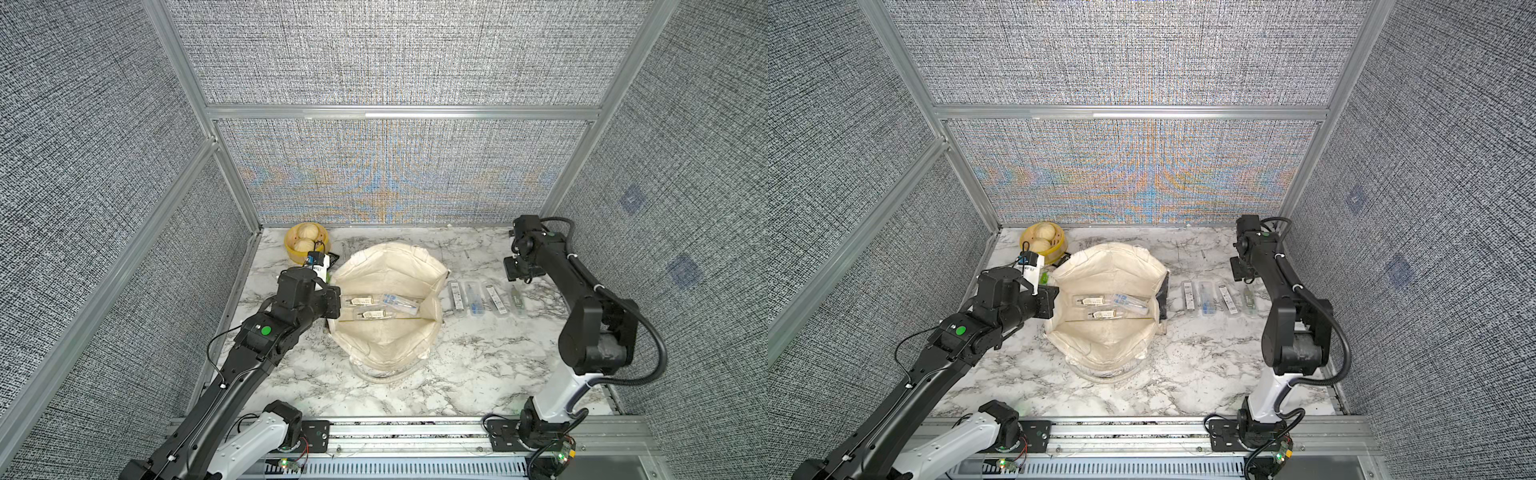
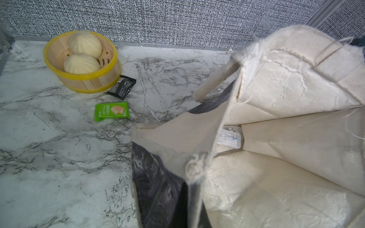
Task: Take out the compass set from the canvas bag
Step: Place the compass set at the center of the board, then adjust the canvas bag at the center of the board.
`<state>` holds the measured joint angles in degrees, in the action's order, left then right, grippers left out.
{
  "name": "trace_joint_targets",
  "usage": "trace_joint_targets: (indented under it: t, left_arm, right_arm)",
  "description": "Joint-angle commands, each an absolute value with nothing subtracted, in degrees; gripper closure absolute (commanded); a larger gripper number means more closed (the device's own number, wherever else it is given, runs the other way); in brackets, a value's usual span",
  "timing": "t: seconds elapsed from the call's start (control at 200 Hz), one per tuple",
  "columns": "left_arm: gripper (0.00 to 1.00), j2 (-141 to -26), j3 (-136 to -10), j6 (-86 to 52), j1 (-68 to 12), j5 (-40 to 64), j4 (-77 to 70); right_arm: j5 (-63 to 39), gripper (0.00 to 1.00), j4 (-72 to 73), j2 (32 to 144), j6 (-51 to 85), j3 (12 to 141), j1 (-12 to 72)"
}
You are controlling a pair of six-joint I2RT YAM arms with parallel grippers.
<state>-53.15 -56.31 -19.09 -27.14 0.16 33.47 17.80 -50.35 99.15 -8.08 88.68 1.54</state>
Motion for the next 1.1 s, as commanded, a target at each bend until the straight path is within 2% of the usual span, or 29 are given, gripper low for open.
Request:
trace_joint_targets:
  t: [0.0, 0.2, 0.325, 0.555, 0.75, 0.93, 1.095]
  left_arm:
    - [1.00, -53.1, -56.2, -18.8, -27.0, 0.2, 31.8]
    - [1.00, -53.3, -56.0, -19.6, -27.0, -0.4, 32.2]
    - [1.00, -54.2, -57.5, -19.1, -27.1, -0.7, 33.9]
    - [1.00, -55.3, -59.6, -18.1, -27.1, -1.9, 36.5]
    - [1.00, -55.4, -60.1, -17.6, -27.0, -2.9, 36.9]
    - [1.00, -55.7, -60.9, -16.3, -27.0, -3.9, 38.5]
    - [1.00, -56.0, -60.9, -15.1, -27.0, -4.1, 39.7]
  right_arm:
    - [16.8, 0.42, -53.8, 92.0, -9.2, 89.0, 7.7]
    - [6.3, 0.45, -46.4, 76.6, -13.4, 81.3, 29.3]
    - [7.1, 0.45, -44.9, 71.9, -16.2, 79.3, 39.8]
    - [11.8, 0.46, -47.6, 74.6, -17.8, 87.0, 41.4]
    - [7.1, 0.47, -46.2, 87.0, -17.6, 96.8, 41.5]
    - [9.1, 0.47, -51.3, 100.0, -21.9, 112.1, 42.1]
    - [8.3, 0.46, -52.8, 104.0, -28.2, 116.8, 44.3]
